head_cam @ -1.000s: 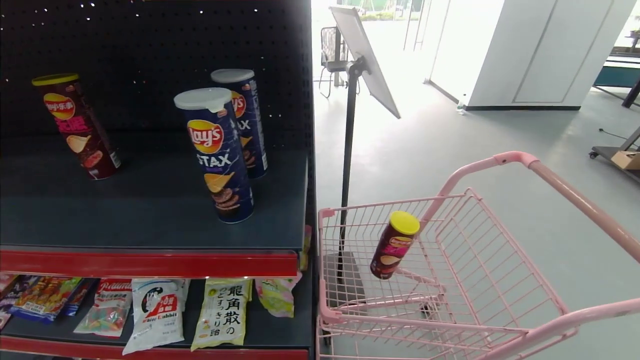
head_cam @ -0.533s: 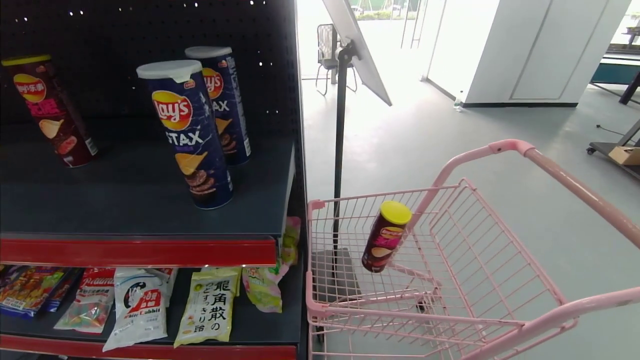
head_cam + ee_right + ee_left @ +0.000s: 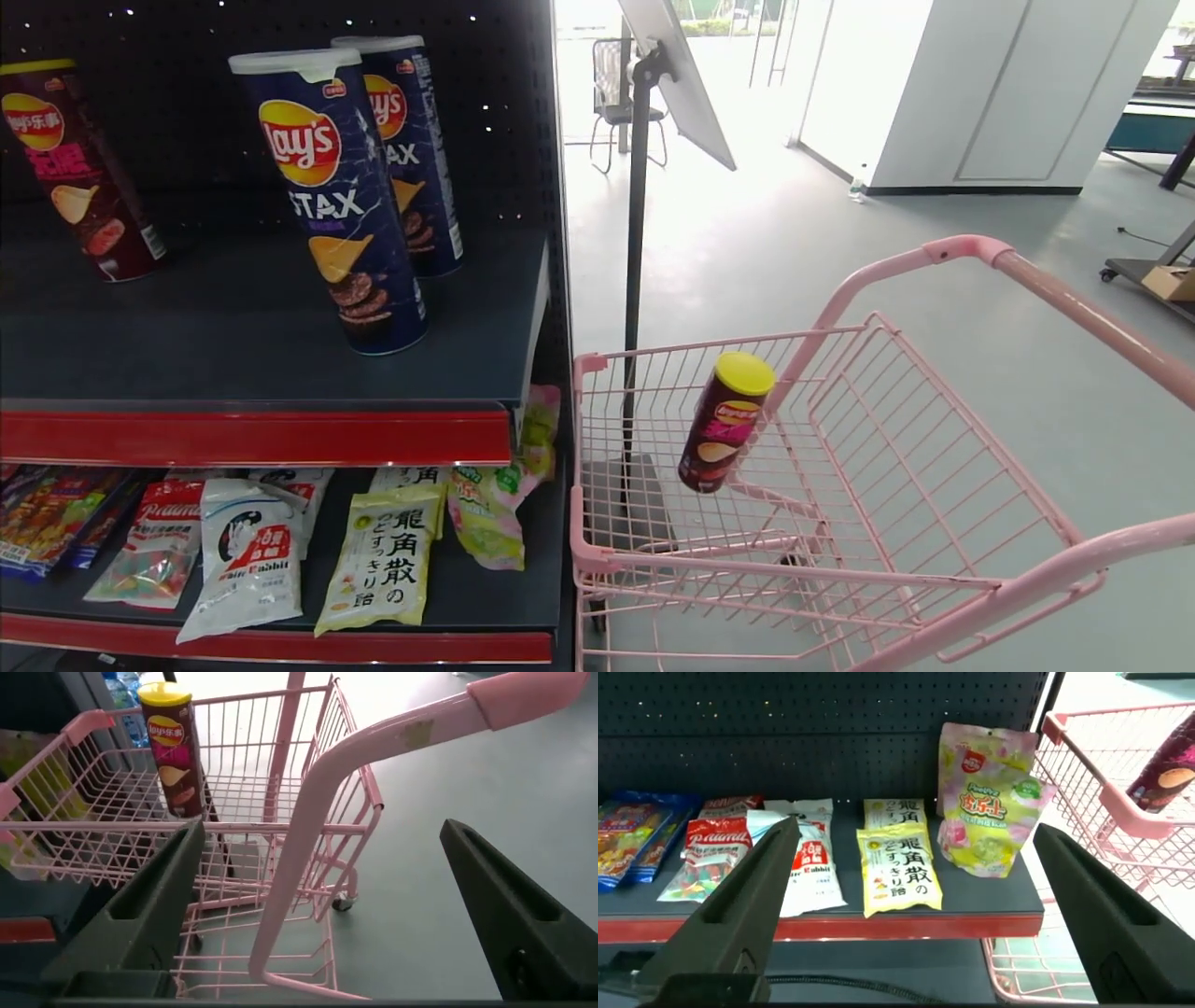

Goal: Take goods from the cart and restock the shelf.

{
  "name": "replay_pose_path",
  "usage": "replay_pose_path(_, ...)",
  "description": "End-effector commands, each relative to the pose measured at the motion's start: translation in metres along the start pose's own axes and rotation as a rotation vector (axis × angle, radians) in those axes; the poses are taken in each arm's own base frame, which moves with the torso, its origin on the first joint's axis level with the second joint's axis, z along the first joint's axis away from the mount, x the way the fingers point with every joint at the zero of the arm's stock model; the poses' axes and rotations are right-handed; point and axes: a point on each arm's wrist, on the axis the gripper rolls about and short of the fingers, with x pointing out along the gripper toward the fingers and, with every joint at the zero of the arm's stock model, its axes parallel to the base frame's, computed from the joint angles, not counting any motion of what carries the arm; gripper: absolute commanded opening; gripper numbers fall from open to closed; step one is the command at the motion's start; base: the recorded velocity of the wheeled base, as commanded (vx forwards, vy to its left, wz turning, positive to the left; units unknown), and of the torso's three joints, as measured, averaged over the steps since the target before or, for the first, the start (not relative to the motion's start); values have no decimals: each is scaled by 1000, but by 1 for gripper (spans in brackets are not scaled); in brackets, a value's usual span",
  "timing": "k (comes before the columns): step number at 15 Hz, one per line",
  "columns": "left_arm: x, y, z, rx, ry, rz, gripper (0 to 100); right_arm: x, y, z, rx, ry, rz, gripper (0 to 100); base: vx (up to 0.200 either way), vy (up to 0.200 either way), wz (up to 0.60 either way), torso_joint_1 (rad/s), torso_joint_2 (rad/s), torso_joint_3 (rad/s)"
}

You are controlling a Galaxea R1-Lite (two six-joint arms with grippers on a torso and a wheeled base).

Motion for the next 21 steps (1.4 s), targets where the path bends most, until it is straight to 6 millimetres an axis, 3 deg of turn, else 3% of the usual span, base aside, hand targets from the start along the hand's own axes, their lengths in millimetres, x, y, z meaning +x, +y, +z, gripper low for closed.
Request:
replay_pose_path(1, 0, 0, 0, 0, 1, -1, 100, 0, 0, 0, 3, -1, 15, 100, 0, 0, 0, 0, 0, 0)
replay_pose_path(2, 0, 0, 0, 0, 1, 1, 100, 0, 1, 0, -1, -2, 24, 100, 0, 0, 0, 0, 0, 0)
replay_pose_path(3, 0, 0, 0, 0, 1, 1, 100, -6, 1, 29, 1, -99, 58, 100, 0, 0, 0, 0, 0, 0)
replay_pose_path(4, 0, 0, 0, 0, 1, 1, 100, 10, 1, 123, 3, -115, 138, 100, 0, 0, 0, 0, 0, 0)
replay_pose_path(5, 0, 0, 0, 0, 1, -1, 100, 38, 2, 204, 14, -188, 148, 100, 0, 0, 0, 0, 0, 0)
replay_pose_path(6, 0, 0, 0, -2, 1, 1, 100, 67, 4, 242, 47, -198, 158, 100, 0, 0, 0, 0, 0, 0)
replay_pose_path(7, 0, 0, 0, -2, 1, -1, 100, 112, 8, 264, 60, -143, 217, 100, 0, 0, 0, 0, 0, 0)
replay_pose_path(8, 0, 0, 0, -2, 1, 1, 100, 129, 9, 262, 54, -104, 252, 100, 0, 0, 0, 0, 0, 0)
replay_pose_path(9, 0, 0, 0, 0, 1, -1, 100, 171, 5, 247, 0, -12, 337, 100, 0, 0, 0, 0, 0, 0)
replay_pose_path(10, 0, 0, 0, 0, 1, 1, 100, 204, -6, 219, -133, 78, 411, 100, 0, 0, 0, 0, 0, 0)
replay_pose_path(11, 0, 0, 0, 0, 1, 1, 100, 223, -20, 200, -217, 119, 467, 100, 0, 0, 0, 0, 0, 0)
replay_pose_path(12, 0, 0, 0, 0, 1, 1, 100, 223, -20, 200, -217, 119, 467, 100, 0, 0, 0, 0, 0, 0)
replay_pose_path(13, 0, 0, 0, 0, 1, -1, 100, 263, -48, 149, -354, 157, 699, 100, 0, 0, 0, 0, 0, 0)
replay_pose_path(15, 0, 0, 0, -2, 1, 1, 100, 294, -61, 115, -455, 169, 779, 100, 0, 0, 0, 0, 0, 0)
replay_pose_path(18, 0, 0, 0, 0, 1, 1, 100, 332, -50, 97, -480, 154, 883, 100, 0, 0, 0, 0, 0, 0)
replay_pose_path(21, 0, 0, 0, 0, 1, -1, 100, 372, -15, 87, -485, 137, 1006, 100, 0, 0, 0, 0, 0, 0)
